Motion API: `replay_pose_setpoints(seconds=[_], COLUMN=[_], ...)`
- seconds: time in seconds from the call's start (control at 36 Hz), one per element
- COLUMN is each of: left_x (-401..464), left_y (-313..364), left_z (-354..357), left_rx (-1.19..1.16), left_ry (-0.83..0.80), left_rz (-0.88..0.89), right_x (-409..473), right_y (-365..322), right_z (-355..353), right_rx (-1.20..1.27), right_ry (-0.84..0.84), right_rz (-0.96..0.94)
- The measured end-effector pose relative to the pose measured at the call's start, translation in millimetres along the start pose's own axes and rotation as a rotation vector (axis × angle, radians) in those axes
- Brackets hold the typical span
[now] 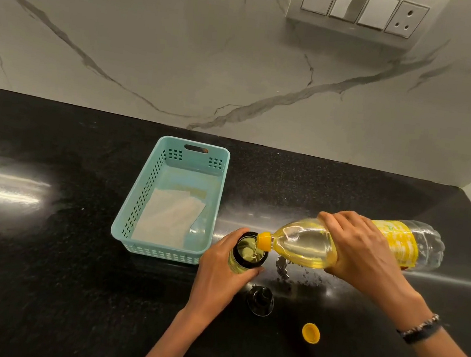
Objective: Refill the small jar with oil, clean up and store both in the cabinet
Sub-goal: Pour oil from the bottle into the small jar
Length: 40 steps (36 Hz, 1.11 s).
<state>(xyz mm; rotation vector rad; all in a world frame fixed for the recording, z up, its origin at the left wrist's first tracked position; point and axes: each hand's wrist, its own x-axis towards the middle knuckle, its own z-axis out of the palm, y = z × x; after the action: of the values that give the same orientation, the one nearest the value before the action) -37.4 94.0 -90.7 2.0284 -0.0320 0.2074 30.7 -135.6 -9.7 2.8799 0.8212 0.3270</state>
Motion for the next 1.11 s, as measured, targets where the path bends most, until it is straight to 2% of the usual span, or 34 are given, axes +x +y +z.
replay_pose_setpoints(seconds=[0.39, 0.86, 1.11], left_x=[-3.1, -3.6, 1.0], left_y=[3.2, 17.8, 35.2], left_z=[3.5, -6.1, -9.4], left_rx=[0.078, 0.120, 0.091], left_ry=[-0.022, -0.083, -0.086], left_rz=[-0.056, -0.054, -0.019], right_x=[-14.9, -32.4, -26.9], right_y=[-12.4, -26.9, -23.0], right_z=[12.6, 30.0, 18.8], right_rx=[0.112, 0.317, 0.569], right_ry=[-0.084, -0.098, 0.047], right_rz=[0.102, 0.231, 0.368])
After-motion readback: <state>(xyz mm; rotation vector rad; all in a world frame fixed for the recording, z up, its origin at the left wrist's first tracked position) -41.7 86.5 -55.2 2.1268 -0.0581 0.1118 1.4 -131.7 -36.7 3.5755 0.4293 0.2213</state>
